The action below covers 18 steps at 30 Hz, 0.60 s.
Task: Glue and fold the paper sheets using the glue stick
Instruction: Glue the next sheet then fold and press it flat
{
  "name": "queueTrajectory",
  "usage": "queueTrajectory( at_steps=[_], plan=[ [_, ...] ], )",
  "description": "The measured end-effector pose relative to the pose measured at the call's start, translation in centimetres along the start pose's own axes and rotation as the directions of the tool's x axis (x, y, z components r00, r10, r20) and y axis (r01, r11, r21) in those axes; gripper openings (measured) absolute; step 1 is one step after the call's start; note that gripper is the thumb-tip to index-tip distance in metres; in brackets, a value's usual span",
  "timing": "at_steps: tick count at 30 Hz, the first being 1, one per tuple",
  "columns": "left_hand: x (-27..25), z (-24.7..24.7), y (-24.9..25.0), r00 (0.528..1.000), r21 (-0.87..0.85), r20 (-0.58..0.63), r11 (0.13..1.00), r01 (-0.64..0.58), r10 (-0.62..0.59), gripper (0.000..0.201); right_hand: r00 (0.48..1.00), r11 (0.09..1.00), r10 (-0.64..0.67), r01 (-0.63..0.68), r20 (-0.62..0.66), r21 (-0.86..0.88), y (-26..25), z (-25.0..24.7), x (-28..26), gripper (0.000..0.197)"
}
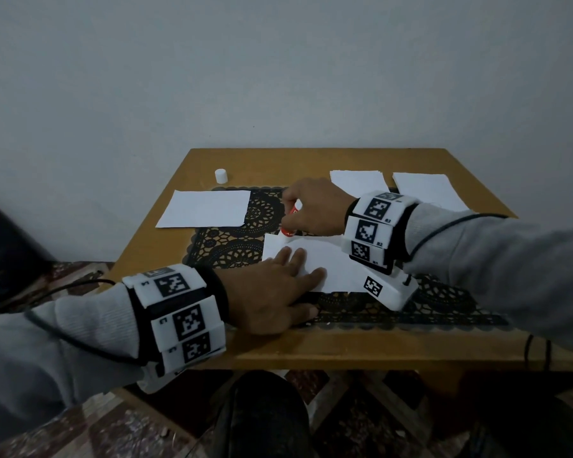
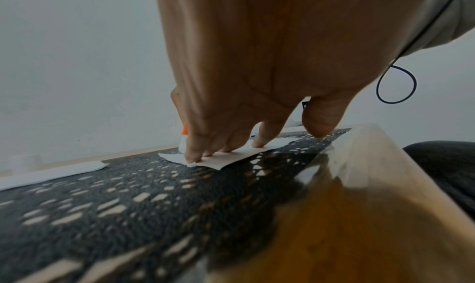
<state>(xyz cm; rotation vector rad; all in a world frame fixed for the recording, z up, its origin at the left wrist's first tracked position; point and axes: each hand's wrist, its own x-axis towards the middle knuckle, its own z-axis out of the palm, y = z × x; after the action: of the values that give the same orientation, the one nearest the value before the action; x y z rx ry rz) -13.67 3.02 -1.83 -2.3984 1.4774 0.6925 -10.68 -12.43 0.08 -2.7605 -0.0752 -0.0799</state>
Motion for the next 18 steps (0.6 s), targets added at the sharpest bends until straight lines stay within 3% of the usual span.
queueTrajectory(
  at_steps=[12,18],
  plan=[
    [-0.2,-0.7,0.5,0.999,0.001,-0.021,1.0,0.026,-0.026,0.063,0.997,0.997,0.065,-0.063,-0.051,0.044,4.0,-1.2,-3.3,0.019],
    [0.3,-1.1,0.4,0.99,0.05,-0.142,0.999,0.021,-0.014,0.057,0.994,0.996,0.085,-0.085,-0.064,-0.003,5.4,-1.9,-4.3,0.019]
  ],
)
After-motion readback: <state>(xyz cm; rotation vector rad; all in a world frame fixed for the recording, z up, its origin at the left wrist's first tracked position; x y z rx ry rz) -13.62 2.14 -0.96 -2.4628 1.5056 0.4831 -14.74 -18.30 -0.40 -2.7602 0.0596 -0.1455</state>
